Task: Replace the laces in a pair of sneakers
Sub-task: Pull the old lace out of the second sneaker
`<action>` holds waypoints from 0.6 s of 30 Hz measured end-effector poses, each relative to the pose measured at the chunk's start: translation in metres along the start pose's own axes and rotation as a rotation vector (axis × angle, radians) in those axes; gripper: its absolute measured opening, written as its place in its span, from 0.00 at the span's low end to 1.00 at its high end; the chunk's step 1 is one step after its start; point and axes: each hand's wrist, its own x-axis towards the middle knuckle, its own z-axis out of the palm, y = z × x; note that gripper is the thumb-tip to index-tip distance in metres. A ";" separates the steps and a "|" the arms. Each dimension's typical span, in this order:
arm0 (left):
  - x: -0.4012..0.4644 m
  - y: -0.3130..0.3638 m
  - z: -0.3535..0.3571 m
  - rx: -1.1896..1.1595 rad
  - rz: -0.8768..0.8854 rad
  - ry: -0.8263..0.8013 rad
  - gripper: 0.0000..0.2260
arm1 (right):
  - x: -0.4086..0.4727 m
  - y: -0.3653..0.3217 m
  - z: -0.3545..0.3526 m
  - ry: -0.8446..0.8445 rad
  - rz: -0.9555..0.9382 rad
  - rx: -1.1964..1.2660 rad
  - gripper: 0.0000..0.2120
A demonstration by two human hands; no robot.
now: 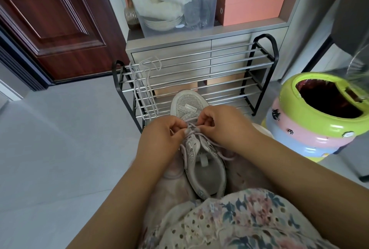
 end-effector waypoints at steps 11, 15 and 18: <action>0.000 0.005 0.003 0.154 0.106 -0.004 0.05 | 0.003 -0.004 -0.008 -0.164 0.030 0.049 0.07; 0.003 0.003 0.005 0.224 0.181 -0.005 0.03 | 0.001 -0.001 -0.009 -0.210 0.114 0.337 0.11; 0.004 0.003 0.002 0.211 0.227 -0.058 0.04 | -0.002 0.006 -0.008 -0.196 0.176 0.621 0.11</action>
